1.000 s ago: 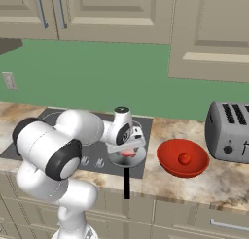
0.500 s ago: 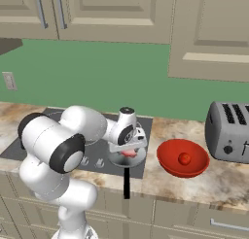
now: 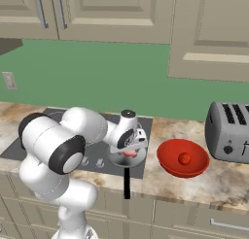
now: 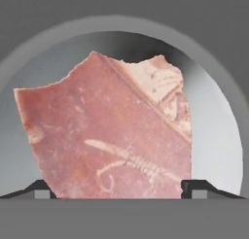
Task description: Place the steak on the plate and place the tomato on the same plate.
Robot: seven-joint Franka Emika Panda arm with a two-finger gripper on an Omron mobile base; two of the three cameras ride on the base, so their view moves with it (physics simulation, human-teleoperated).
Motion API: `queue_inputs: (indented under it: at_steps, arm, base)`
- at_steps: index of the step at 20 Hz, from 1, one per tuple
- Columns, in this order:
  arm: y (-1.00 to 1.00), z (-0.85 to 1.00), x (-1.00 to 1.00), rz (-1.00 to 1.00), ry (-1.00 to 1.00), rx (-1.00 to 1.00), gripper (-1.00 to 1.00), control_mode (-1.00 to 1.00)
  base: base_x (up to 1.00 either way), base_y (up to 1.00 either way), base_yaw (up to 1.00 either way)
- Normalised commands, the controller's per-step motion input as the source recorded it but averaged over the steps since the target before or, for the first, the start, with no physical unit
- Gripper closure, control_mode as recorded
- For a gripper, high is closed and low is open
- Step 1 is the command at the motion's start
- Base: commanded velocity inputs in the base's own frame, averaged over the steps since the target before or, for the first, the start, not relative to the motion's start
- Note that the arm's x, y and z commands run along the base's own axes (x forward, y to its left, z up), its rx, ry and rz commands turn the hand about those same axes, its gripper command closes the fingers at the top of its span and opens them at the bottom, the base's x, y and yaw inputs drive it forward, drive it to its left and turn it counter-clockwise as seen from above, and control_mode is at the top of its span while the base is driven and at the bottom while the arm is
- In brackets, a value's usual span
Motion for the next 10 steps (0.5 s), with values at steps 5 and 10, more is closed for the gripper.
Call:
queue_inputs:
  at_steps: [5,10]
  arm:
    - [0.06,-0.27,-0.12,0.0,-0.14,0.0,-1.0,-1.0]
    - [0.19,-0.25,-0.02,-0.01,-0.01,0.0,-1.0,-1.0]
  base:
    - [0.0,0.0,0.0]
    - [0.0,0.0,0.0]
